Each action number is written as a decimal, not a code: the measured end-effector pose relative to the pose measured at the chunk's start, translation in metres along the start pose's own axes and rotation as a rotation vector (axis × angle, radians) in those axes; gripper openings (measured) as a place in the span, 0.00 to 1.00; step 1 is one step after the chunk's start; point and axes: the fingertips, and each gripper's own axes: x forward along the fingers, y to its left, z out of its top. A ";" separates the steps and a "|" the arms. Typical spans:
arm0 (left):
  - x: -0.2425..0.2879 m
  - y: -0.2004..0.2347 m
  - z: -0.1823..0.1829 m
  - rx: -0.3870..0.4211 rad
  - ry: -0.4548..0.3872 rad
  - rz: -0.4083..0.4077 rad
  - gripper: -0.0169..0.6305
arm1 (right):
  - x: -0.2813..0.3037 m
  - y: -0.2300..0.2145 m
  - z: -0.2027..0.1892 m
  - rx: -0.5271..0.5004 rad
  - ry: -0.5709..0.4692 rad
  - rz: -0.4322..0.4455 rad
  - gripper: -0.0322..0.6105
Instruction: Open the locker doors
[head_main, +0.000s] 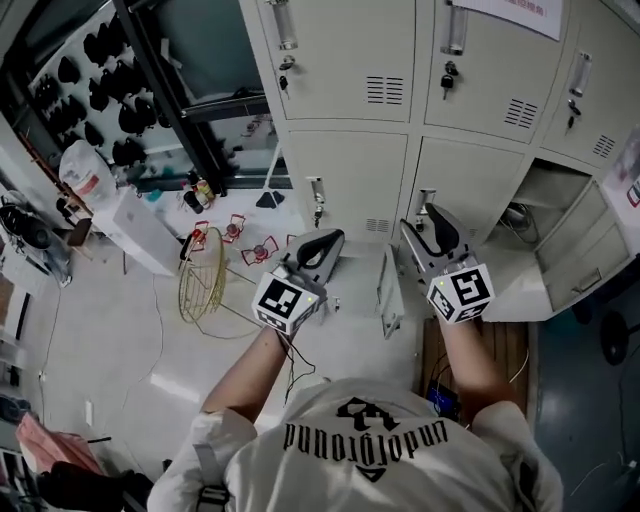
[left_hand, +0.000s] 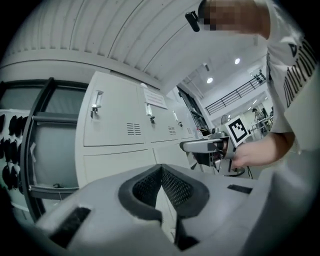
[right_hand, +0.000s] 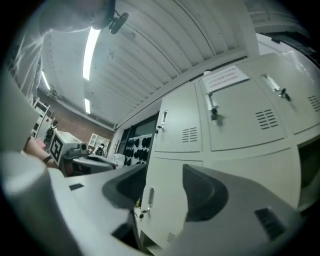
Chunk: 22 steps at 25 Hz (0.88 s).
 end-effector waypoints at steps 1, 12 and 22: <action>-0.012 0.015 0.004 0.015 -0.003 0.000 0.04 | 0.016 0.012 0.008 -0.011 -0.005 0.010 0.39; -0.099 0.146 0.036 0.026 -0.032 0.013 0.04 | 0.150 0.095 0.094 -0.127 -0.094 0.035 0.35; -0.079 0.196 0.076 0.115 -0.072 0.017 0.04 | 0.231 0.080 0.133 -0.153 -0.081 0.041 0.31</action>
